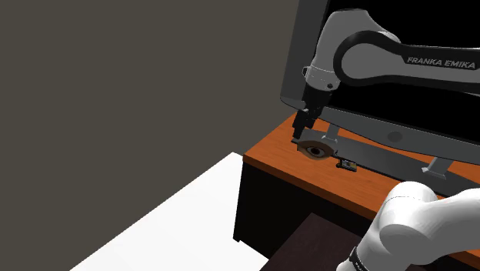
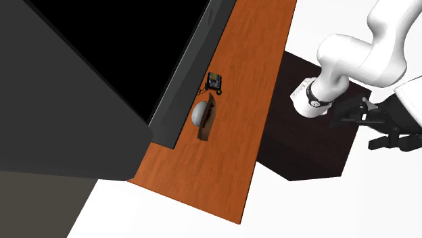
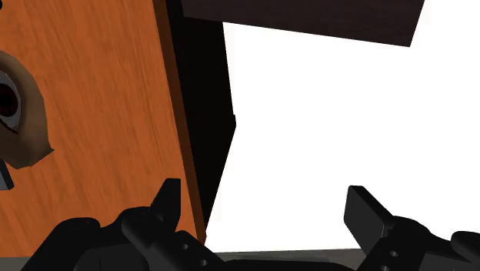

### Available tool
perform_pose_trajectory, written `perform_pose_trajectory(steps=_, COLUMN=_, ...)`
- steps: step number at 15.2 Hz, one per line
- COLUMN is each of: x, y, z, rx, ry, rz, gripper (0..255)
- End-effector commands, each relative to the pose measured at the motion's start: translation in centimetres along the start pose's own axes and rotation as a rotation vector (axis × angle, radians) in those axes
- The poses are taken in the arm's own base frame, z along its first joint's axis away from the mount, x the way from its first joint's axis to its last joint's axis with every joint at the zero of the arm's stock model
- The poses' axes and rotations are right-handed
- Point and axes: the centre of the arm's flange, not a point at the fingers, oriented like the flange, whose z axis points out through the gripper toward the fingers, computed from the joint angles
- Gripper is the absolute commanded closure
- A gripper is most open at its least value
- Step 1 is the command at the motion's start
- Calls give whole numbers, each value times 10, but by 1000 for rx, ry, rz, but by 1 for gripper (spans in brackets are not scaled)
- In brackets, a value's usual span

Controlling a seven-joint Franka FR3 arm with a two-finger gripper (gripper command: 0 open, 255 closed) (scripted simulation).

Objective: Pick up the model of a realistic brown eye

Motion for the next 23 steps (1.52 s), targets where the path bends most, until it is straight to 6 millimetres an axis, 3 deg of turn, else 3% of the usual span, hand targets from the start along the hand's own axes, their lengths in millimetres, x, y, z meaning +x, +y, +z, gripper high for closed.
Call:
perform_pose_trajectory(steps=1, x=0, y=0, z=0, rx=0, ry=0, rz=0, gripper=0)
perform_pose_trajectory(steps=23, x=10, y=263, z=143, rx=63, ry=-58, rz=8, gripper=0)
